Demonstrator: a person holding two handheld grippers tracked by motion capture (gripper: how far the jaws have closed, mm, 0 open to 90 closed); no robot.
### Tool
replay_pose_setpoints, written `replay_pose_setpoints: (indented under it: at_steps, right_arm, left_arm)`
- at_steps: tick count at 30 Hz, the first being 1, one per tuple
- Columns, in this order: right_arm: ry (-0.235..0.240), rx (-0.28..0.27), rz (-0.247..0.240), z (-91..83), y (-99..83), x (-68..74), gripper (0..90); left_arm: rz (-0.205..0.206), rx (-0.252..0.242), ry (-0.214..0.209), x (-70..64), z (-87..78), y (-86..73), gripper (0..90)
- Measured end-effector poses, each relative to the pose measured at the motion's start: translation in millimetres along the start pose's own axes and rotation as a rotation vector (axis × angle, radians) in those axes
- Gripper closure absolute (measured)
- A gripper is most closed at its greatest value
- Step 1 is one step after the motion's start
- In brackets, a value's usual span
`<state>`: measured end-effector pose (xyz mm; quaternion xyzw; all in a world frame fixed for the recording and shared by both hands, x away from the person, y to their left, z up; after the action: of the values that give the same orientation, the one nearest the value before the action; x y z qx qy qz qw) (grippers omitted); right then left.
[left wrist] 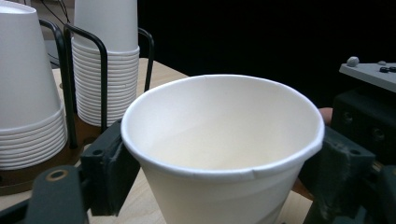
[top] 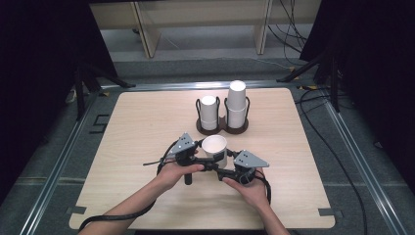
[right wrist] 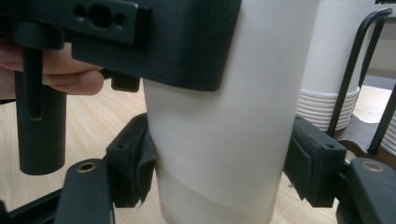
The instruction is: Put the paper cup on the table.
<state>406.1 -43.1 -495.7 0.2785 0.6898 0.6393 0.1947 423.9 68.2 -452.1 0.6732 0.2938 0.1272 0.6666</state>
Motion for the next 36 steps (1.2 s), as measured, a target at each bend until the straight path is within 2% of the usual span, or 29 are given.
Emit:
replay_pose_setpoints:
  at_steps: [1,2,3,4,5,7,9,10,12,13,18,20,21,23,26,27,28,29,30,31,36]
  right_arm:
    - [0.006,-0.003,0.010,0.8,-0.1,0.8,31.1]
    - [0.005,-0.007,-0.011,1.7,0.0,-0.1,30.8]
    - [0.023,0.000,0.002,2.1,-0.5,1.7,30.5]
    - [0.012,0.000,-0.030,1.9,0.1,-0.1,30.1]
    - [0.003,0.007,-0.030,1.5,-0.2,-0.1,29.6]
    - [0.013,-0.005,-0.031,3.0,0.5,0.5,28.4]
    - [0.015,0.010,-0.027,3.0,-0.2,1.3,26.1]
    - [0.000,0.038,-0.012,1.3,-1.6,2.7,24.7]
    - [0.001,0.021,-0.050,3.0,-0.7,0.9,22.1]
    - [0.009,0.037,-0.012,2.1,-1.7,3.3,21.1]
    - [0.018,0.035,-0.014,1.4,-0.7,3.8,18.3]
    - [0.025,0.043,-0.013,0.8,-1.2,4.8,17.8]
    - [0.016,0.039,-0.053,0.4,-0.3,2.6,17.8]
    - [0.011,0.056,-0.014,-1.9,-1.1,5.0,17.9]
    - [0.010,0.045,-0.025,-1.4,0.2,3.7,18.1]
    - [0.010,0.039,-0.055,-1.8,1.0,0.8,18.2]
    - [0.012,0.049,-0.029,-2.9,0.9,2.5,18.3]
    - [0.011,0.048,-0.026,-3.3,1.3,2.1,18.3]
    - [0.015,0.024,-0.024,-2.1,2.3,1.5,18.3]
    - [0.007,0.032,-0.026,-3.5,2.4,0.5,18.3]
    - [-0.010,0.039,-0.031,-6.6,4.2,-3.1,18.6]
  left_arm:
    - [0.014,-0.003,0.000,-0.5,-0.2,-0.4,20.9]
    - [0.035,0.001,0.002,-1.1,-1.0,-0.8,21.3]
    - [0.048,-0.016,-0.001,-2.5,-0.1,-0.8,21.7]
    - [0.065,-0.021,0.004,-4.0,-0.4,-0.9,22.0]
    - [0.085,-0.012,0.010,-4.9,-1.7,-1.1,22.2]
    - [0.104,-0.019,0.012,-6.4,-2.7,-0.4,22.7]
    - [0.119,-0.030,0.021,-6.9,-4.0,1.2,23.2]
    - [0.123,-0.036,0.024,-6.8,-4.7,2.2,23.4]
    - [0.125,-0.042,0.030,-5.8,-6.9,3.5,23.5]
    - [0.129,-0.042,0.037,-4.5,-8.7,4.0,23.6]
    - [0.138,-0.054,0.065,4.1,-19.3,8.0,23.6]
    - [0.139,-0.066,0.078,8.2,-25.6,10.6,23.6]
    - [0.135,-0.072,0.086,9.8,-29.1,11.6,23.6]
    - [0.142,-0.074,0.104,14.1,-37.1,13.0,23.7]
    - [0.151,-0.077,0.126,20.0,-48.8,13.0,23.7]
    - [0.156,-0.077,0.133,22.1,-52.7,12.8,23.7]
    - [0.159,-0.084,0.138,24.3,-56.3,13.0,23.6]
    - [0.158,-0.081,0.148,26.7,-61.0,12.9,23.6]
    - [0.155,-0.087,0.156,28.7,-64.9,13.2,23.7]
    - [0.141,-0.102,0.165,30.1,-68.4,13.3,23.7]
    - [0.166,-0.115,0.202,38.7,-86.8,11.0,23.9]
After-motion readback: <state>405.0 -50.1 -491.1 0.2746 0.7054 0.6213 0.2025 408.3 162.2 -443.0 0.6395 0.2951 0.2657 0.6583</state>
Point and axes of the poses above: each handheld gripper's, and its own axes: z roughly forward along the jaws, y roughly out of its top, x roughly to its left, the point moved 6 cm from there along z, roughly forward along the jaws, and after that the axes turned 6 degrees about -x, right-handed, at the moved point
